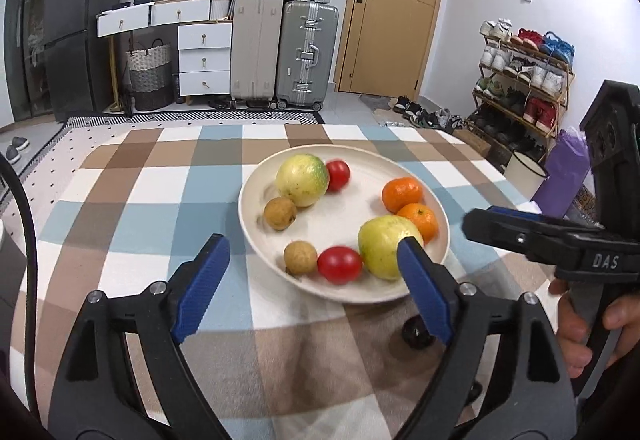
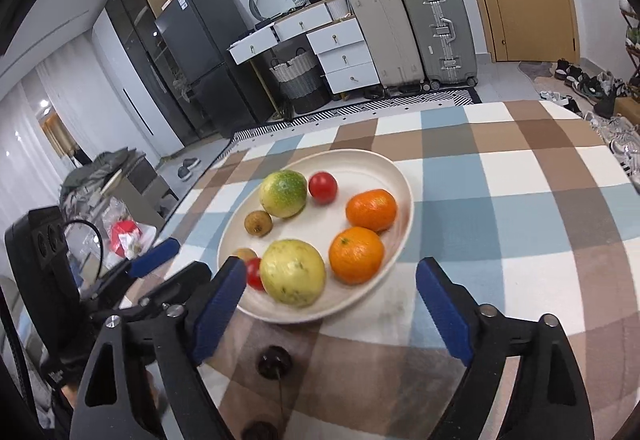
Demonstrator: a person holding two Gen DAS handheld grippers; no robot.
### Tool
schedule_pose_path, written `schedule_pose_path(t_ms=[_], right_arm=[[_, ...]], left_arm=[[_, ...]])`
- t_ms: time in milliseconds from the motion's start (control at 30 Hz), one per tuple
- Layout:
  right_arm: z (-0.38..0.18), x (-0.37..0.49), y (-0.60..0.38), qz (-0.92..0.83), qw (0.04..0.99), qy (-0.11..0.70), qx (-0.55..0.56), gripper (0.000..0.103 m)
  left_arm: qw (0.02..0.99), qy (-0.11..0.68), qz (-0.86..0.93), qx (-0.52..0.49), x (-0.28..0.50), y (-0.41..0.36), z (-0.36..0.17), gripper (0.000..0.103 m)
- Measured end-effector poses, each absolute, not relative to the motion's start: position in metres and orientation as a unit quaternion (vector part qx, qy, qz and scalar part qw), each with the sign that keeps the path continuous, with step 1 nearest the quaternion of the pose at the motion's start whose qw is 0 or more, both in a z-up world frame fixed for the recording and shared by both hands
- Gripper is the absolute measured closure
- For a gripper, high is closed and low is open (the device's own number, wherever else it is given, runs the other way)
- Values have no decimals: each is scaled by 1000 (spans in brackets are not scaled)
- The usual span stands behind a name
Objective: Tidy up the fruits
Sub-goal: 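Open both tools to release the fruits on the plate and withdraw, then grasp the dark plum on the tablecloth with the right tool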
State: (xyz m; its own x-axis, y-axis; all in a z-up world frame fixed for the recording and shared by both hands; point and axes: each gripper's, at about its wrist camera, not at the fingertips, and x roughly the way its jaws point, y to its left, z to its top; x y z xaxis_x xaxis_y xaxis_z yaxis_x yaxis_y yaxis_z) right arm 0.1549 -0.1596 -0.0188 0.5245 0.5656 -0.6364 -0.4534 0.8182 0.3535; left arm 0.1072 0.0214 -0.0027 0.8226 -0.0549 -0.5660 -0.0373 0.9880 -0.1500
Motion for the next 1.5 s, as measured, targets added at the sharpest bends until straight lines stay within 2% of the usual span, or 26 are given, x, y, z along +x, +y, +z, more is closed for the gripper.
schedule_pose_path(t_ms=[100, 200, 667, 1500], right_arm=[[-19, 146, -164, 299, 869, 392, 46, 4], [-20, 136, -168, 301, 871, 388, 25, 2], [-32, 101, -173, 341, 846, 408, -39, 1], [-51, 64, -138, 391, 803, 432, -125, 2]], left_arm=[[951, 302, -5, -69, 94, 18, -3, 5], [954, 294, 3, -64, 81, 15, 0, 2], [946, 322, 2, -40, 46, 2, -8, 1], [939, 341, 5, -37, 50, 0, -14, 1]])
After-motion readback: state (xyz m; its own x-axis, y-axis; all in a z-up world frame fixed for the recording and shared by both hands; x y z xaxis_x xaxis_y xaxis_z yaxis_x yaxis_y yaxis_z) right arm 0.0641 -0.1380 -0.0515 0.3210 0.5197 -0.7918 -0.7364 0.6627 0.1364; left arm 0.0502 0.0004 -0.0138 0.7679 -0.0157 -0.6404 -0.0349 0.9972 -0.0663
